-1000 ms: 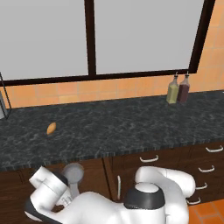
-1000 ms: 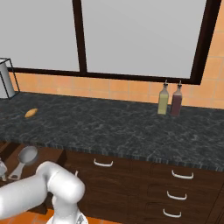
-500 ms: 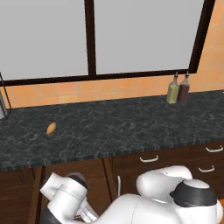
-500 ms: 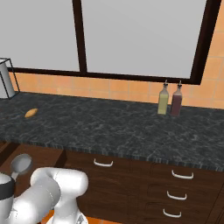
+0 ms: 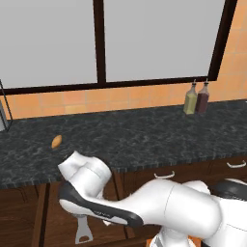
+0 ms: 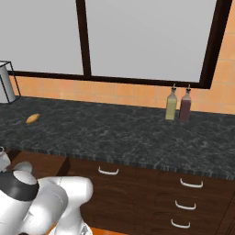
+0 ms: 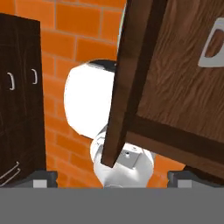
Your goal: Pick the measuring cup from the drawer and place it on the counter.
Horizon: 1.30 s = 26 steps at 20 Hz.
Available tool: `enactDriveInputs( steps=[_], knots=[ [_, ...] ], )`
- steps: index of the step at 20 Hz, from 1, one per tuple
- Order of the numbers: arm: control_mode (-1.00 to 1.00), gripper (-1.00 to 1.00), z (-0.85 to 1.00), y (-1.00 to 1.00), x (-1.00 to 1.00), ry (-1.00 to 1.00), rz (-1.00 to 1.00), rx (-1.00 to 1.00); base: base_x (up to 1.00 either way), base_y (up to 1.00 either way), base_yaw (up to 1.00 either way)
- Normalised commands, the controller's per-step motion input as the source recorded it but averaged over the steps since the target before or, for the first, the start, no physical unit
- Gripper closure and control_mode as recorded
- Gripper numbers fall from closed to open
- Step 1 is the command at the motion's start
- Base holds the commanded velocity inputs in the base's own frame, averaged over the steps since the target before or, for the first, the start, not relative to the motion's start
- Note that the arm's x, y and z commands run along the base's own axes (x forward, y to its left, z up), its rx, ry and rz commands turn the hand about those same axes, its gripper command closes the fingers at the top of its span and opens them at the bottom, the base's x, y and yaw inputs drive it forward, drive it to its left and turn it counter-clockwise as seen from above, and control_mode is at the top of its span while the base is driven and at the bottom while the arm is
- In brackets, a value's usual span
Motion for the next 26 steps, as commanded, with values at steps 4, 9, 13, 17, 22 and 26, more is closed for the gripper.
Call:
enactDriveInputs(
  steps=[4,9,13,17,22,26],
  knots=[
    [-1.0,-1.0,-0.27,0.39,0.66,0.03,-0.07,0.1,0.0,0.0,0.0],
    [-1.0,-1.0,-0.2,0.01,0.24,0.08,0.71,0.25,0.0,0.0,0.0],
    [-1.0,-1.0,-0.37,0.01,0.01,0.09,0.79,0.39,0.0,0.0,0.0],
    [-1.0,-1.0,-0.36,0.01,0.1,0.26,0.65,0.56,0.0,0.0,0.0],
    [-1.0,-1.0,-0.43,0.03,0.26,0.24,0.54,0.28,0.0,0.0,0.0],
    [-1.0,-1.0,-0.68,0.0,0.03,0.0,0.26,-0.03,0.0,0.0,0.0]
  ],
)
